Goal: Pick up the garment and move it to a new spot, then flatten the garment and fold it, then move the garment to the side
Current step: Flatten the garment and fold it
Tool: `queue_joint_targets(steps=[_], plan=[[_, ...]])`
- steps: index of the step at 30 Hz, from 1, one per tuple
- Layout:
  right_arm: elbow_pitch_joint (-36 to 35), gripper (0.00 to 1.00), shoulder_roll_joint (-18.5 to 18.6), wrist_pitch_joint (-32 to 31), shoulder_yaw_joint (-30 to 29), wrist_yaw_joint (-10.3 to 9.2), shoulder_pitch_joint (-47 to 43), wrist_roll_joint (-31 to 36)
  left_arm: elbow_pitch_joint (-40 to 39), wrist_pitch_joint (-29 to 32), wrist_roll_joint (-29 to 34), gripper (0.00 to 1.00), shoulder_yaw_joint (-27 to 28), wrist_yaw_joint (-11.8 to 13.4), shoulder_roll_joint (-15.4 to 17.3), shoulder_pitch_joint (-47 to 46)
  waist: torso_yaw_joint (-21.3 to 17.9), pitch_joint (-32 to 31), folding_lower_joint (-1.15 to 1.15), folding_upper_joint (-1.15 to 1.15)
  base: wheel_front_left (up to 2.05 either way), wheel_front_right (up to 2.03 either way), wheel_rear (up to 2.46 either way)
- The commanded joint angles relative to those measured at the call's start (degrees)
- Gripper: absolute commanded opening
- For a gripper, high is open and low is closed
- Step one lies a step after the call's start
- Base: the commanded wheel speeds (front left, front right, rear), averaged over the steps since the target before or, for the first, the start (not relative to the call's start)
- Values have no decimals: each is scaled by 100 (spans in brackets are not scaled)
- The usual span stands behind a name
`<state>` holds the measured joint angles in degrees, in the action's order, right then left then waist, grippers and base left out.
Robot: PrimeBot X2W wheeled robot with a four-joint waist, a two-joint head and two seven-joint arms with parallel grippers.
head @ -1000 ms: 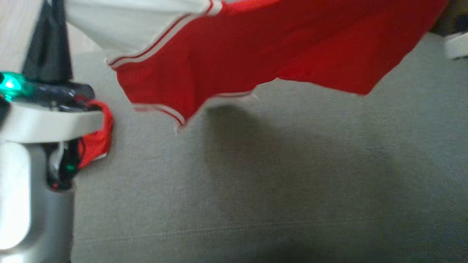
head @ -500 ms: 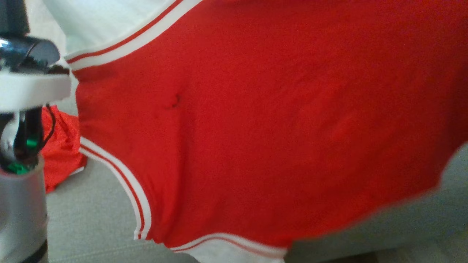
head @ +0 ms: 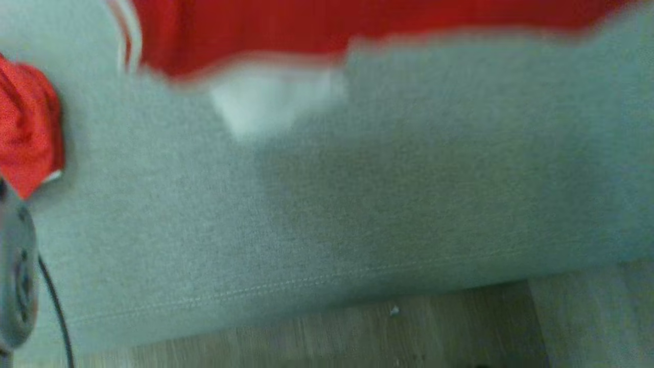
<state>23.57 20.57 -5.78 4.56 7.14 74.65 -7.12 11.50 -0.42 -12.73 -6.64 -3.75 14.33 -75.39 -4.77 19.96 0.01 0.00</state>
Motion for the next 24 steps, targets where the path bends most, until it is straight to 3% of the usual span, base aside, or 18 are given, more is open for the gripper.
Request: queue_joint_targets(steps=[1, 7, 12, 18, 24], plan=[[154, 0, -40, 375, 68, 35, 355, 165, 257, -298, 93, 0, 120, 87, 179, -394, 161, 777, -1, 0, 0, 0, 0], [1198, 0, -214, 1706, -196, 35, 1126, 508, 1245, -1217, 208, 0, 111, 148, 82, -1219, 234, 957, -1, 0, 0, 0, 0], [1622, 0, -396, 2052, -350, 35, 870, 460, 1335, -1431, 355, 0, -96, 4, 73, -1052, 321, 1035, -1, 0, 0, 0, 0], [1853, 0, -558, 2076, -401, 35, -134, 163, 963, -1455, 465, 0, -344, -174, 201, 167, 433, 933, -1, 0, 0, 0, 0], [2413, 0, -603, 2077, 30, 35, -1185, -105, 619, -1456, 527, 0, -604, -270, 429, 1993, 451, 471, -1, 0, 0, 0, 0]])
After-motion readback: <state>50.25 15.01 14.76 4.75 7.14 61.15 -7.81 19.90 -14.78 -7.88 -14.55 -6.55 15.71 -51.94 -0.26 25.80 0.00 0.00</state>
